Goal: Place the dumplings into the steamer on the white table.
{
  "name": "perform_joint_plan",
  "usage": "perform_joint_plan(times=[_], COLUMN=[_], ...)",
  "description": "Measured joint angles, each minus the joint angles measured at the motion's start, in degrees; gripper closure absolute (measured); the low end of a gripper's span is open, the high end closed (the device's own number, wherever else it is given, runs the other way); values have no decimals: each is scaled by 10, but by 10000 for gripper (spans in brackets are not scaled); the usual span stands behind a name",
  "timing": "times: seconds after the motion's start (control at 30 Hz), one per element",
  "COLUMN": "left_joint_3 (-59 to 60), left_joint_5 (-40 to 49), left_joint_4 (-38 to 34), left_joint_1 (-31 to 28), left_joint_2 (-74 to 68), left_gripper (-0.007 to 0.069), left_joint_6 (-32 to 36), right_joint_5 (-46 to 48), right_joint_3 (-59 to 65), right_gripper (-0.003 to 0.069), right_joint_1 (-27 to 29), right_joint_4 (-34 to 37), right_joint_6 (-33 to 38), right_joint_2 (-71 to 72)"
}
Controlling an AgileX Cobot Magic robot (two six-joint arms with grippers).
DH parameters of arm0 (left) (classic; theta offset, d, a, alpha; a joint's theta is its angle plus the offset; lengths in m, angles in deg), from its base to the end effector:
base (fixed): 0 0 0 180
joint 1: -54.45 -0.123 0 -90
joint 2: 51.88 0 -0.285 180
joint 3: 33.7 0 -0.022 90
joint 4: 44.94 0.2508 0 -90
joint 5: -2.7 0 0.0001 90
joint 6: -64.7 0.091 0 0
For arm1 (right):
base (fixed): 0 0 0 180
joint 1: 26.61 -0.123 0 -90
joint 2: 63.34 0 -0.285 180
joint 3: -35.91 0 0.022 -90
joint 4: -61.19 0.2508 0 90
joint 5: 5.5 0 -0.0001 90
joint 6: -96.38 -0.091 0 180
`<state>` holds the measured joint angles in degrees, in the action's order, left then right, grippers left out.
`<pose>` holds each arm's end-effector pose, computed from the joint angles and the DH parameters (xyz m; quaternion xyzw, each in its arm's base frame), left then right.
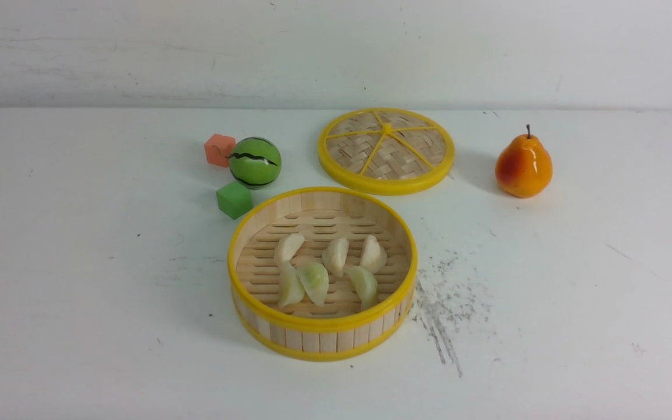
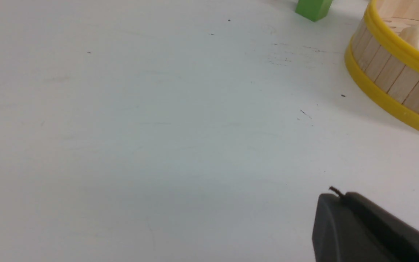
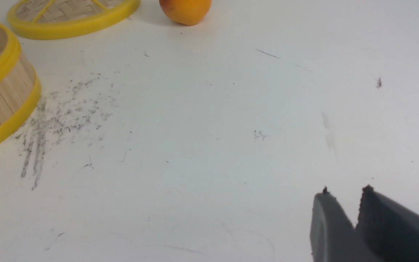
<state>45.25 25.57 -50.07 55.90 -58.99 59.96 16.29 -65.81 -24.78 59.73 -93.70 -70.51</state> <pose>0.0518 -0.0045 0.1680 -0.0468 0.8119 -0.0694 0.5777 0.0523 -0.0025 0.1733 0.0768 0.8014 0.0319 0.5923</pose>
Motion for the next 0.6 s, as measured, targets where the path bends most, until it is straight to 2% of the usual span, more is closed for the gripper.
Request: perform_joint_plan(times=[0.6], left_joint_3=[0], left_joint_5=[0], left_joint_4=[0], left_joint_1=[0], left_joint_2=[0], left_gripper=[638], left_joint_6=[1], right_joint_5=[0], right_joint_3=[0], right_gripper=[516], right_joint_1=[0], right_joint_4=[0], right_joint_6=[1], right_joint_2=[0])
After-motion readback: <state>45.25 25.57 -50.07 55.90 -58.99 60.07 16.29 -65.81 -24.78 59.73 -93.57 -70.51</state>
